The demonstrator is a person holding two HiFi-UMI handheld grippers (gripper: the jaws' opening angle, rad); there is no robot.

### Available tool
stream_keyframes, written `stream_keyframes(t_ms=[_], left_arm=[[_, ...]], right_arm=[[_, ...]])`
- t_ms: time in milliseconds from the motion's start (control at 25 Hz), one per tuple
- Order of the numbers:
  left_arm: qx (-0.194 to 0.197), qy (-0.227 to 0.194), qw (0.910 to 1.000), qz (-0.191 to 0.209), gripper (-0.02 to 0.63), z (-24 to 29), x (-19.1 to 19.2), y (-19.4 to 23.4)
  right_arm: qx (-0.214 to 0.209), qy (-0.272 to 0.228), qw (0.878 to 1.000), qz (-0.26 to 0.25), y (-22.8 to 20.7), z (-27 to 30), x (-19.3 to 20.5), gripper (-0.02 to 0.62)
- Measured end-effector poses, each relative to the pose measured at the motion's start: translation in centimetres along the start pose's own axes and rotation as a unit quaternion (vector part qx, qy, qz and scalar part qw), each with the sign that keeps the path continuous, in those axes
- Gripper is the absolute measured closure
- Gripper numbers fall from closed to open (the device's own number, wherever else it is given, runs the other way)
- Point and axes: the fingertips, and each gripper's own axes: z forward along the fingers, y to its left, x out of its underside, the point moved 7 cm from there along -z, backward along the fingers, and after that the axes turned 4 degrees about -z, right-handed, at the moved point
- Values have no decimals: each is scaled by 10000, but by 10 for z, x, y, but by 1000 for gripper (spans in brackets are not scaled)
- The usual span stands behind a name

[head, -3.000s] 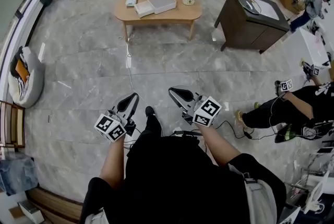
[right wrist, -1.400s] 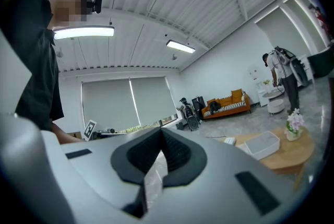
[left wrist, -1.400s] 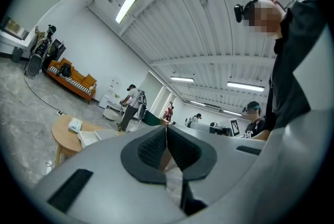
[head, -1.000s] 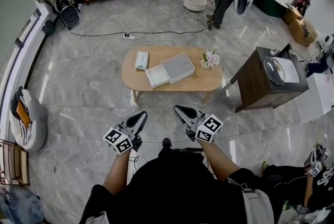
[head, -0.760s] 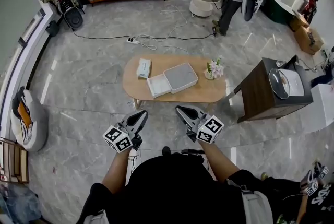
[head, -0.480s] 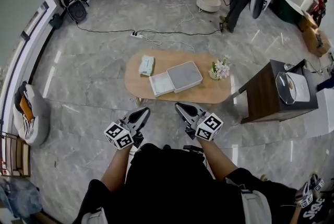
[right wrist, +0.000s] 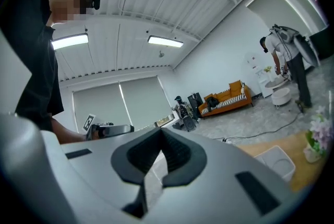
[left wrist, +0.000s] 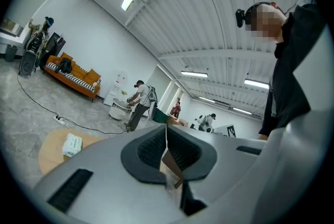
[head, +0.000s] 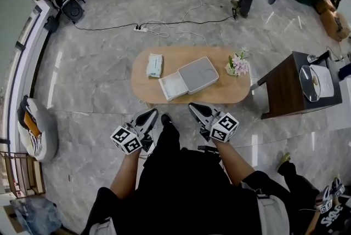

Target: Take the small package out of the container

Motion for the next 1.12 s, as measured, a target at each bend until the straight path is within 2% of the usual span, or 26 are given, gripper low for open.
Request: stream_keyframes(t_ms=[120, 360, 560, 640, 720, 800, 960, 1040, 1120], left_arm=[[54, 100, 9999, -79, 586, 20, -9, 36], [88, 156, 9998, -76, 586, 60, -39, 104], [149, 549, 9984, -26, 586, 91, -42, 155], [168, 691, 9975, -59, 586, 101, -40, 176], [182, 781, 9967, -123, 586, 110, -37, 202], [149, 828, 9961, -272, 586, 116, -28, 226], [-108, 894, 9930, -763, 586, 118, 9, 264], [-232, 923, 9914, -895, 586, 120, 27, 281], [-351, 942, 9896, -1032, 586, 121, 46, 295]], right_arm=[[103, 163, 9998, 53, -23, 27, 1, 584], [94, 808, 9967, -83, -74, 94, -6, 583], [309, 1326, 9906, -131, -121, 141, 1, 583], [272, 1613, 9864, -138, -137, 158, 11, 581], [204, 1918, 9810, -201, -155, 179, 24, 554], [133, 2262, 9736, -283, -172, 197, 40, 501], [-118, 3071, 9508, -397, -201, 223, 82, 483], [-245, 3527, 9341, -497, -218, 238, 110, 480], [-413, 4039, 9117, -635, -231, 250, 142, 469]])
